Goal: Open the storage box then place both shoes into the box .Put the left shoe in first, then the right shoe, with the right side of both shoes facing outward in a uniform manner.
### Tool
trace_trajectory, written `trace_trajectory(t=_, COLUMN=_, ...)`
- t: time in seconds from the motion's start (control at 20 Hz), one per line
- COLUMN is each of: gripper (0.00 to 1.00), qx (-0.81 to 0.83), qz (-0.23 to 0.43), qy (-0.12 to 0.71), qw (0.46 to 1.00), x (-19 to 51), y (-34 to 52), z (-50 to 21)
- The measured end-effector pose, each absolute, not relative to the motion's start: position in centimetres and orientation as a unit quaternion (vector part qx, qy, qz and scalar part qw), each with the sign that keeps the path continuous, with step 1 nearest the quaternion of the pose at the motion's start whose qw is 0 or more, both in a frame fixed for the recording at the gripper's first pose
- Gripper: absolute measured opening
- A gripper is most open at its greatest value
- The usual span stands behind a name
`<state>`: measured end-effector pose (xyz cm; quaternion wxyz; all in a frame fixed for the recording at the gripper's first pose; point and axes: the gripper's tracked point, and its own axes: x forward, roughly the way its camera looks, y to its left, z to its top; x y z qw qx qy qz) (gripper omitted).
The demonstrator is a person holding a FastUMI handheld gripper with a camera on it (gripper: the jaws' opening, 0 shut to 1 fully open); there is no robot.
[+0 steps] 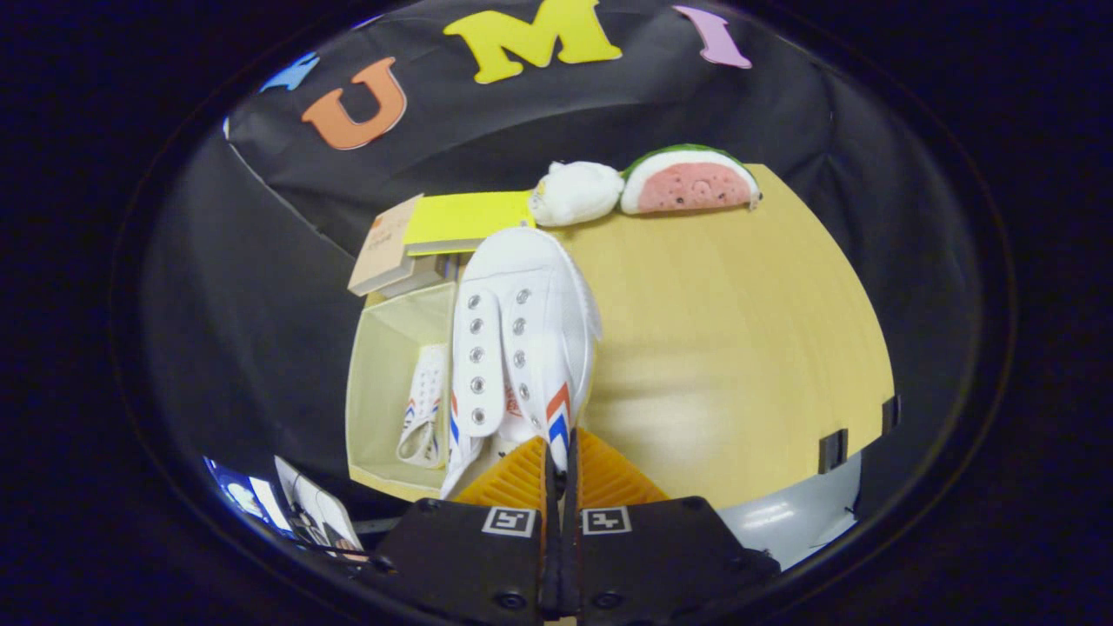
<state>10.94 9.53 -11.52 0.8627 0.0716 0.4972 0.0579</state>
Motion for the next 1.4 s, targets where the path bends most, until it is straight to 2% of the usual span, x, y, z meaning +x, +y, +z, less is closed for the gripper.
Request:
trace_trajectory(t=0.25, gripper=0.06, qx=0.052, qz=0.109, qy=0.482, qw=0.868, x=11.1, y=17.8, z=-10.8)
trace_trajectory(t=0.6, gripper=0.06, qx=0.032, qz=0.106, qy=0.495, qw=0.862, x=13.3, y=24.4, z=-14.1)
trace_trajectory(t=1.05, gripper=0.08, qx=0.016, qz=0.032, qy=0.511, qw=0.859, x=15.8, y=24.1, z=-20.6)
trace_trajectory(t=1.15, gripper=0.13, qx=0.008, qz=0.021, qy=0.509, qw=0.86, x=16.0, y=23.6, z=-21.7)
trace_trajectory(t=1.25, gripper=0.27, qx=0.025, qz=0.043, qy=0.502, qw=0.863, x=16.3, y=24.4, z=-22.3)
trace_trajectory(t=1.3, gripper=0.42, qx=0.028, qz=0.039, qy=0.495, qw=0.868, x=16.5, y=24.4, z=-22.4)
trace_trajectory(t=1.35, gripper=0.43, qx=0.029, qz=0.037, qy=0.489, qw=0.871, x=16.4, y=24.1, z=-21.5)
trace_trajectory(t=1.4, gripper=0.62, qx=0.029, qz=0.043, qy=0.481, qw=0.875, x=16.1, y=24.3, z=-21.0)
